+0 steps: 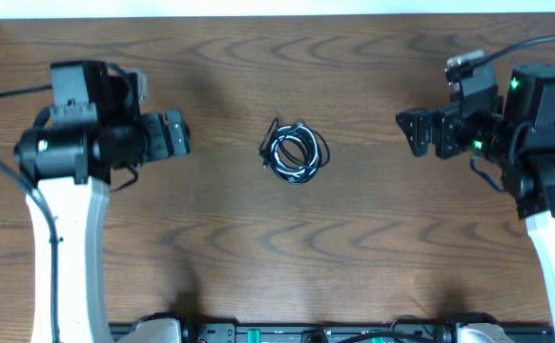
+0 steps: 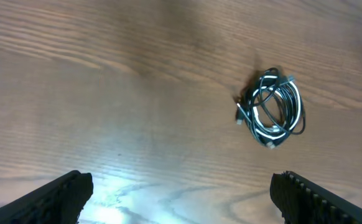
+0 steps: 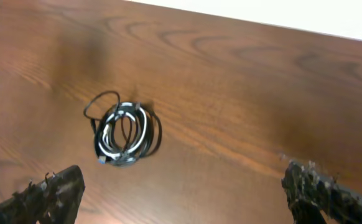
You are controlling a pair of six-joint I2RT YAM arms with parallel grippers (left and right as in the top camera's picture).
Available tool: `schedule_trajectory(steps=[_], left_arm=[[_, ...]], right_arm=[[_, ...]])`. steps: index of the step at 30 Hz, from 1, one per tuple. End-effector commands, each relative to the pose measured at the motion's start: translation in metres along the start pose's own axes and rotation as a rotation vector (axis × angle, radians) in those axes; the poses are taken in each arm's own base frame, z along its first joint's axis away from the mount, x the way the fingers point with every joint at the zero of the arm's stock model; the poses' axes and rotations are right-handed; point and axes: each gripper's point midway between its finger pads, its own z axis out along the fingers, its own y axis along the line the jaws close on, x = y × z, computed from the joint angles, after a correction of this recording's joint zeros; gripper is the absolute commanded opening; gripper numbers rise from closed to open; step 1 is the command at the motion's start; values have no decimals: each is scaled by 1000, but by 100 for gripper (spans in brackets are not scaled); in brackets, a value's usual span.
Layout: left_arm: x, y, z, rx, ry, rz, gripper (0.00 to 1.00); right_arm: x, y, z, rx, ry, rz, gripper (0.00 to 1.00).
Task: Untangle cables
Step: 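Raise both arms and move grippers toward the black-white cable bundle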
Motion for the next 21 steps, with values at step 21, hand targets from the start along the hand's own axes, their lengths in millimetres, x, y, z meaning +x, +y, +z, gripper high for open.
schedule_trajectory(steps=[21], left_arm=[[16,-57,73,58,187,87,95]], right_arm=[[16,-5,39,-70,116,190,99]])
